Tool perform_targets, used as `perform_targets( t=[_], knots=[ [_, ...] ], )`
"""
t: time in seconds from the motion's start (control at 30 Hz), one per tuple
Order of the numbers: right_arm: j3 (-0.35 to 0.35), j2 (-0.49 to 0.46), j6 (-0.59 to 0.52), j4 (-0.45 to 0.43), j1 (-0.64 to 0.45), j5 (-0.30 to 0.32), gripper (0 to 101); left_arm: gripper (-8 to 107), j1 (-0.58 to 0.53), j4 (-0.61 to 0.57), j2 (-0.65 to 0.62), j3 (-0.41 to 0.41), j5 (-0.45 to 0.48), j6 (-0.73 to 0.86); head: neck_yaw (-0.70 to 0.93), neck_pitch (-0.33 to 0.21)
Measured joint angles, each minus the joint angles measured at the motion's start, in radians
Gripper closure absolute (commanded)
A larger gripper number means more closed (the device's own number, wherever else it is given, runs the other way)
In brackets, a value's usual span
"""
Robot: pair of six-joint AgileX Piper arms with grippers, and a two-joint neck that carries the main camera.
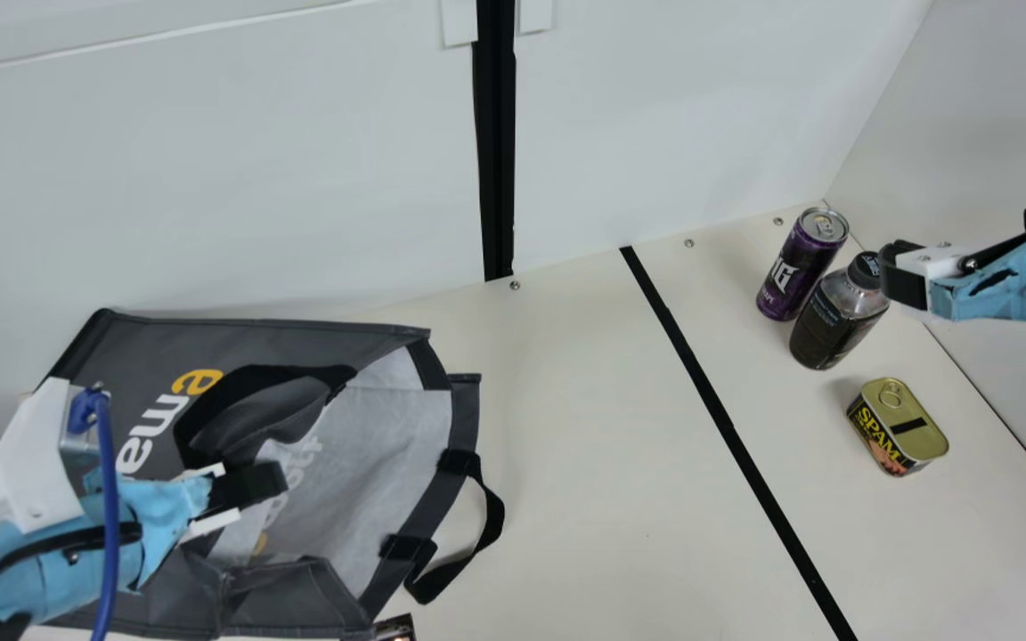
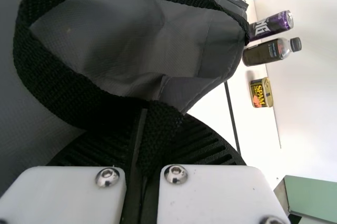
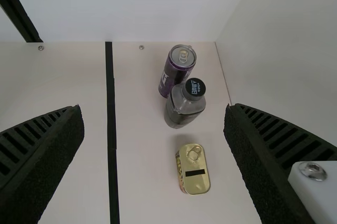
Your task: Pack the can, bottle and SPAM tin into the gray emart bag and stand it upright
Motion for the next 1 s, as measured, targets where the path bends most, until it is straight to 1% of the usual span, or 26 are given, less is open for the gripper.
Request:
perform_targets(
  t=[1.0],
  knots=[
    [0.0,0.0,0.0,0.0,0.0,0.0,6,107,0.0,0.0,0.0,0.0,0.002,0.0,-0.002,0.0]
  ],
)
